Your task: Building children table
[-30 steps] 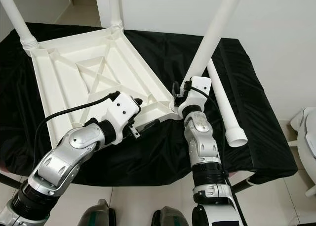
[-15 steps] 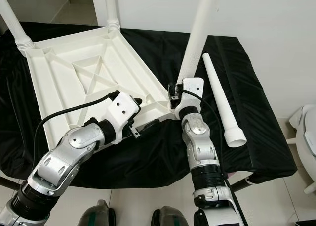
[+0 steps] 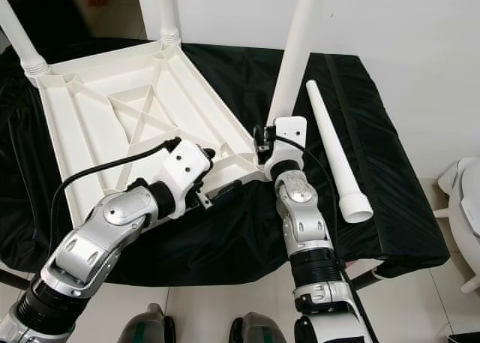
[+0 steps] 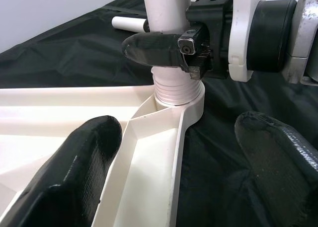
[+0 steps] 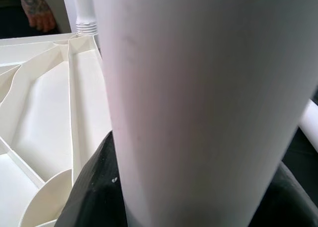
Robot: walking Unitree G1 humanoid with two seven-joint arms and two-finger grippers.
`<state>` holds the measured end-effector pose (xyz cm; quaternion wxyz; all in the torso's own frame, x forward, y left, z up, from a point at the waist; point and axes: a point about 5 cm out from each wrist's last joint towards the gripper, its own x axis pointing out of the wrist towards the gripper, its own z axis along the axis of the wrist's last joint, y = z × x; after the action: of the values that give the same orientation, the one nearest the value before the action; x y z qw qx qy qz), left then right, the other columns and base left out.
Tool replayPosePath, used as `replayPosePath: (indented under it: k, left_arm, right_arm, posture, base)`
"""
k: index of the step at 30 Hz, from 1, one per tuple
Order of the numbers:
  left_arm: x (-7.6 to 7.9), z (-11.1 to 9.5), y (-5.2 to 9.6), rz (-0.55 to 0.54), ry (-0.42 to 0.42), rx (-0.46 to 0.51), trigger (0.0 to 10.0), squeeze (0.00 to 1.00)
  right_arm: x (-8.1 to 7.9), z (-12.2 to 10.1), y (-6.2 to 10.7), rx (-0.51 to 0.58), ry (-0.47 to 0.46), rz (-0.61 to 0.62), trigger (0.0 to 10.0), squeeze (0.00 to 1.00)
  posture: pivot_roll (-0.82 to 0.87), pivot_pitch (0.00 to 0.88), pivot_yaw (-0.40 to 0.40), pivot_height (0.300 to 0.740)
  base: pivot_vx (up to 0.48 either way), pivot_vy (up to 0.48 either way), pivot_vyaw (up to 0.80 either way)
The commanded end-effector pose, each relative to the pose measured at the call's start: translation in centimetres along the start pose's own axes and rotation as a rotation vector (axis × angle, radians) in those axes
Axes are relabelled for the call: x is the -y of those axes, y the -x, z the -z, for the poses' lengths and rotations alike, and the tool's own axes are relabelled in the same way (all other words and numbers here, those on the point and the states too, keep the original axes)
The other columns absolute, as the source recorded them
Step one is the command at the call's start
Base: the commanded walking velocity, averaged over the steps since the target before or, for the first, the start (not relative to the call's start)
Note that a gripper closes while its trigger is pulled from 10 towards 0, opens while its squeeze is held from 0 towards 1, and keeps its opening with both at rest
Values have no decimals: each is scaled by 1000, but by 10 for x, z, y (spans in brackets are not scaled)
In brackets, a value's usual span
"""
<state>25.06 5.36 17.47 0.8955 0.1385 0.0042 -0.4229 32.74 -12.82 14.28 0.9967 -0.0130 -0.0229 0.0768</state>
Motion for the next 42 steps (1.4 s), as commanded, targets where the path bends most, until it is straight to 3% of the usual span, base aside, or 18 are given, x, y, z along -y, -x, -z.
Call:
replayPosePath:
  k: [1,12,18,26,30,42]
  left_arm:
    - [2,-2,2,14,-1,3,10000,0]
    - [3,-2,1,16,-1,4,10000,0]
    - [4,-3,1,15,0,6,10000,0]
    - [3,-3,2,9,0,5,10000,0]
    - [2,-3,3,4,1,3,10000,0]
    - [1,-4,3,0,1,4,10000,0]
  right_arm:
    - [-1,28,5,-145,-14,10,10000,0]
    - [-5,25,4,-122,-8,107,10000,0]
    - [-5,20,3,-88,-17,268,10000,0]
    - [-5,17,7,-62,-33,362,10000,0]
    - [3,18,7,-79,-46,447,10000,0]
    - [9,13,4,-59,-78,550,10000,0]
  posture:
    - [43,39,-24,740]
    - [48,29,-28,740]
    - [55,28,-34,740]
    - [61,33,-36,740]
    - [63,38,-35,740]
    - [62,44,-34,740]
  base:
    - [0,0,0]
    - [0,0,0]
    - [0,0,0]
    - [0,0,0]
    - [0,0,0]
    - [0,0,0]
